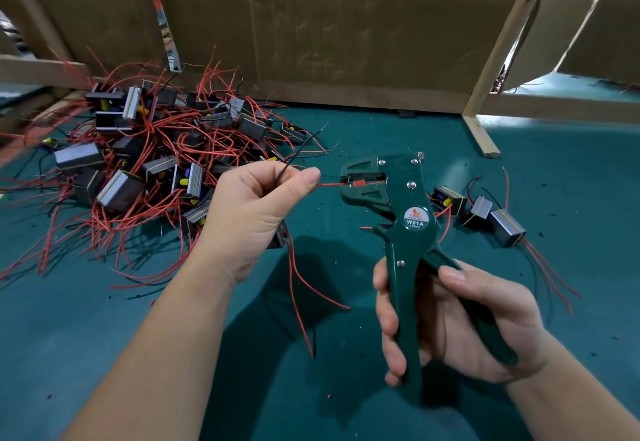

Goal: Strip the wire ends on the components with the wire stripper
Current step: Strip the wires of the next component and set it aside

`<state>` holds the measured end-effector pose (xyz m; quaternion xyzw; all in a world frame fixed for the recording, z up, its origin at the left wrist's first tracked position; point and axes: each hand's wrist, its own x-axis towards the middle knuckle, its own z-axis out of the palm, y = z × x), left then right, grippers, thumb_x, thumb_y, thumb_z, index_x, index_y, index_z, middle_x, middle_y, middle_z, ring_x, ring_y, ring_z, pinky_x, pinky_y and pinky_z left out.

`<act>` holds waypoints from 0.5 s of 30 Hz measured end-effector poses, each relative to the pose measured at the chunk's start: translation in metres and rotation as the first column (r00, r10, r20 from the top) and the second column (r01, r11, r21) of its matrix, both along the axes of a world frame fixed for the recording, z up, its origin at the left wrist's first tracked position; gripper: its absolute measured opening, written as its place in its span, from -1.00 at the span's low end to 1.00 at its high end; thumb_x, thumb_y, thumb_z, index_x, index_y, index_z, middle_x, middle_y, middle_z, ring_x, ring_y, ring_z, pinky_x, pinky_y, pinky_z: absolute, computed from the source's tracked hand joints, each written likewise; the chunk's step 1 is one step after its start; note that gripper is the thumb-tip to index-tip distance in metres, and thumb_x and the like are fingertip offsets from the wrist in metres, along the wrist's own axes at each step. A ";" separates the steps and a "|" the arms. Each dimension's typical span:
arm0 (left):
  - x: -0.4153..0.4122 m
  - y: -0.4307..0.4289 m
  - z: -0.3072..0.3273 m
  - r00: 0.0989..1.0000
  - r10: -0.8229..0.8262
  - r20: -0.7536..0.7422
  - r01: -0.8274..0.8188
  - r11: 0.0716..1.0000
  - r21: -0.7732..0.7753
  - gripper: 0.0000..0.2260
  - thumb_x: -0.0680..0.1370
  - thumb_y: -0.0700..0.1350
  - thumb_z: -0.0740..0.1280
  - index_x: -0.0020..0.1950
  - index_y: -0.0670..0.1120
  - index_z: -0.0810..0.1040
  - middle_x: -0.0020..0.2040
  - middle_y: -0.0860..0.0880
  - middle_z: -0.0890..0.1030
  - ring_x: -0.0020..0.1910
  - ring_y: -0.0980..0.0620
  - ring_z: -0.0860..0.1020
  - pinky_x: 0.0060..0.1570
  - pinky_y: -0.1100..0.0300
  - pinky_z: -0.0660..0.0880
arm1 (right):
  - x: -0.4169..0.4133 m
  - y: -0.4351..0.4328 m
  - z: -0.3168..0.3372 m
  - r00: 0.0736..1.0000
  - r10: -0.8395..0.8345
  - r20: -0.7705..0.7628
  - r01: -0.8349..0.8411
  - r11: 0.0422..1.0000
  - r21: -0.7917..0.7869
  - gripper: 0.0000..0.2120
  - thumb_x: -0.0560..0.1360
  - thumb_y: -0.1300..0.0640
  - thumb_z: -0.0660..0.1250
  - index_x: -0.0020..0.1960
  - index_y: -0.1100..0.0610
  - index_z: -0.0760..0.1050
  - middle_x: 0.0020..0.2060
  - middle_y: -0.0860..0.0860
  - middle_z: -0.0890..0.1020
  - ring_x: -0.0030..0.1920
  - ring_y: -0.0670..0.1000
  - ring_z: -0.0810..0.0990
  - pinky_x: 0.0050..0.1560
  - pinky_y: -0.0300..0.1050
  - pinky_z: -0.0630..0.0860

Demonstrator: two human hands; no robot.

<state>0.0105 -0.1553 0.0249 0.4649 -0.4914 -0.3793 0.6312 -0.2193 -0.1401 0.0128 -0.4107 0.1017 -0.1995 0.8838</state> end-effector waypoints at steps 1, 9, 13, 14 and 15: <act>0.000 0.000 0.000 1.000 -0.004 0.000 0.004 1.000 -0.003 -0.75 0.37 0.00 0.46 -0.46 -0.01 0.50 -0.51 0.13 0.34 -0.47 0.15 0.21 -0.47 0.33 0.18 | 0.000 0.000 0.000 1.000 0.002 0.004 -0.002 1.000 0.005 -0.62 0.53 0.04 0.30 0.23 0.29 0.41 -0.07 0.26 0.53 -0.13 0.26 0.59 -0.03 0.20 0.52; -0.001 0.002 0.002 1.000 -0.001 0.004 0.001 1.000 0.013 -0.78 0.31 0.06 0.43 -0.46 0.00 0.51 -0.51 0.14 0.35 -0.49 0.18 0.22 -0.52 0.37 0.20 | -0.002 -0.001 -0.001 1.000 -0.002 0.001 0.002 1.000 -0.005 -0.59 0.52 -0.02 0.33 0.22 0.25 0.43 -0.08 0.24 0.54 -0.15 0.25 0.59 -0.04 0.20 0.52; -0.002 0.002 0.002 1.000 0.006 0.004 -0.006 1.000 0.019 -0.78 0.30 0.07 0.43 -0.46 0.00 0.50 -0.51 0.15 0.35 -0.50 0.19 0.23 -0.52 0.38 0.20 | -0.002 -0.001 -0.002 1.000 -0.006 0.000 0.006 1.000 -0.017 -0.60 0.50 0.01 0.34 0.21 0.25 0.43 -0.08 0.24 0.54 -0.16 0.25 0.59 -0.06 0.20 0.52; -0.002 0.003 0.002 1.000 0.007 0.003 -0.007 1.000 0.015 -0.77 0.31 0.06 0.43 -0.45 -0.01 0.50 -0.51 0.15 0.36 -0.50 0.19 0.23 -0.52 0.38 0.21 | -0.001 -0.001 -0.002 1.000 -0.006 -0.003 0.006 1.000 -0.022 -0.60 0.50 0.02 0.34 0.21 0.25 0.43 -0.08 0.24 0.54 -0.16 0.25 0.59 -0.06 0.19 0.52; -0.002 0.003 0.002 1.000 0.008 0.000 -0.008 1.000 0.013 -0.77 0.31 0.06 0.43 -0.45 -0.02 0.49 -0.51 0.15 0.36 -0.50 0.19 0.23 -0.52 0.39 0.21 | -0.001 -0.001 -0.002 1.000 -0.006 -0.004 0.005 1.000 -0.026 -0.61 0.51 0.02 0.34 0.21 0.25 0.43 -0.08 0.24 0.54 -0.17 0.25 0.59 -0.06 0.19 0.53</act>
